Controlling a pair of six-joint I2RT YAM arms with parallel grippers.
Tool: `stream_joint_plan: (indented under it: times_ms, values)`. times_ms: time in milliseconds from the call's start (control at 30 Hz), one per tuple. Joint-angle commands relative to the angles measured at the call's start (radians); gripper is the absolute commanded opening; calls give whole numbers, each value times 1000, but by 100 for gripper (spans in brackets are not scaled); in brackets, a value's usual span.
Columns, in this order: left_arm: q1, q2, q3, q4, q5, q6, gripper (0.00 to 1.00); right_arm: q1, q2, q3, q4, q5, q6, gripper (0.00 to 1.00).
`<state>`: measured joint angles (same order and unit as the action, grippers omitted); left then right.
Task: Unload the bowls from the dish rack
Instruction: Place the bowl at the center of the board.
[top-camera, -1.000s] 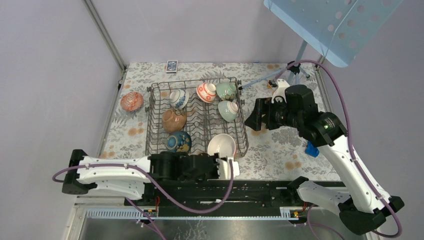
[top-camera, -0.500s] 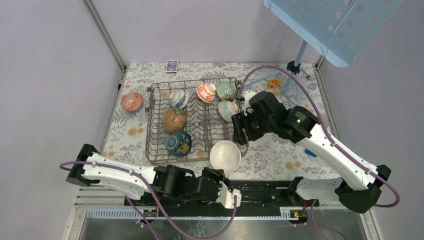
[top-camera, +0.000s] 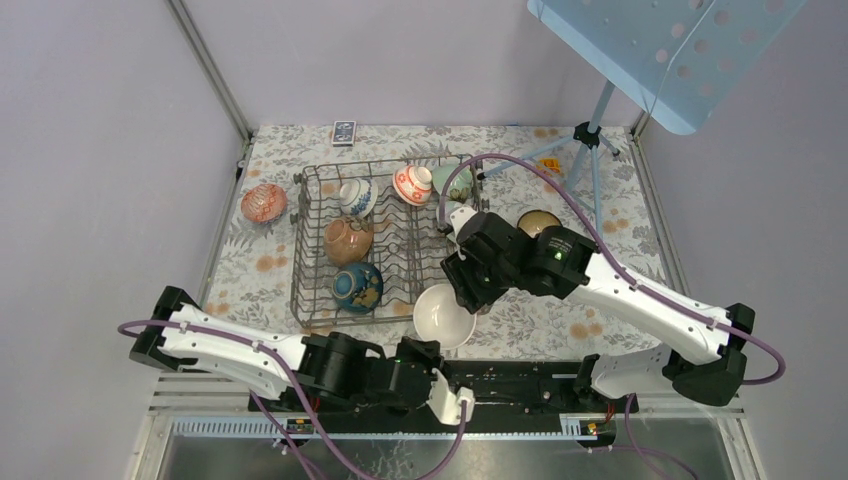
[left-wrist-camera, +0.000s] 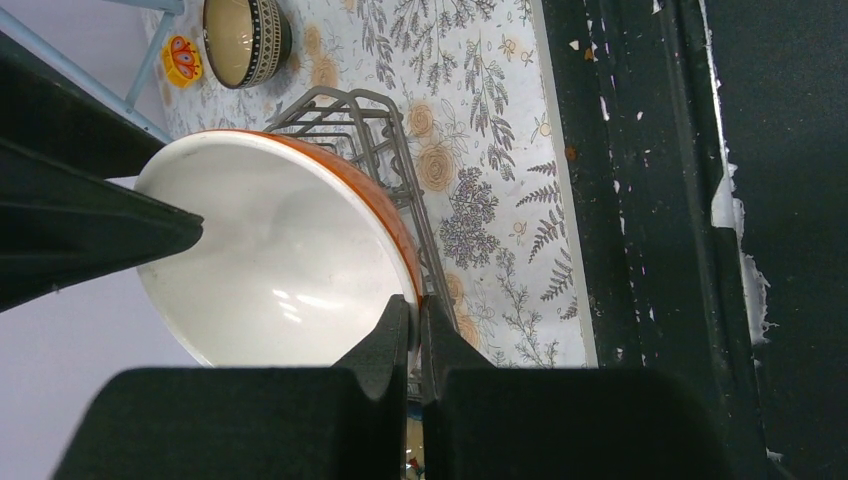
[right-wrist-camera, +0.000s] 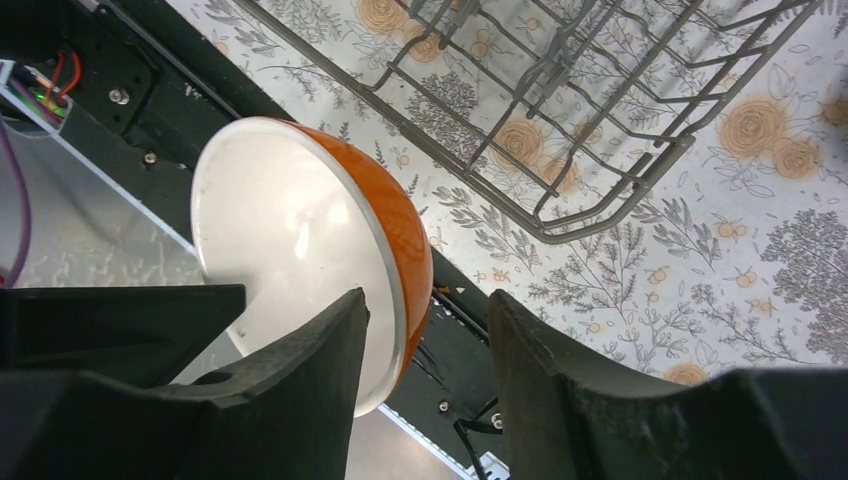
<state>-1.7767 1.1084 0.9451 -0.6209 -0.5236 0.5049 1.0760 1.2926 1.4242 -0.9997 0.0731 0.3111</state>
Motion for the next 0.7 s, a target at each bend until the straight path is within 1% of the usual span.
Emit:
stream_joint_plan:
  times_ms: [0, 233, 433, 500, 600, 667]
  values:
    - [-9, -35, 9, 28, -20, 0, 0, 21, 6, 36, -20, 75, 2, 52]
    - [-12, -41, 11, 27, -24, -12, 0, 34, 15, 16, 9, 65, 4, 40]
    - [-13, -39, 11, 28, -24, -31, 0, 49, 32, 10, 27, 59, 18, 34]
    - [-13, -39, 9, 28, -26, -39, 0, 54, 36, 10, 30, 62, 23, 30]
    - [-14, -40, 10, 30, -37, -60, 0, 60, 42, 10, 31, 68, 28, 22]
    - [-13, -41, 12, 29, -50, -79, 0, 62, 43, 10, 31, 72, 36, 13]
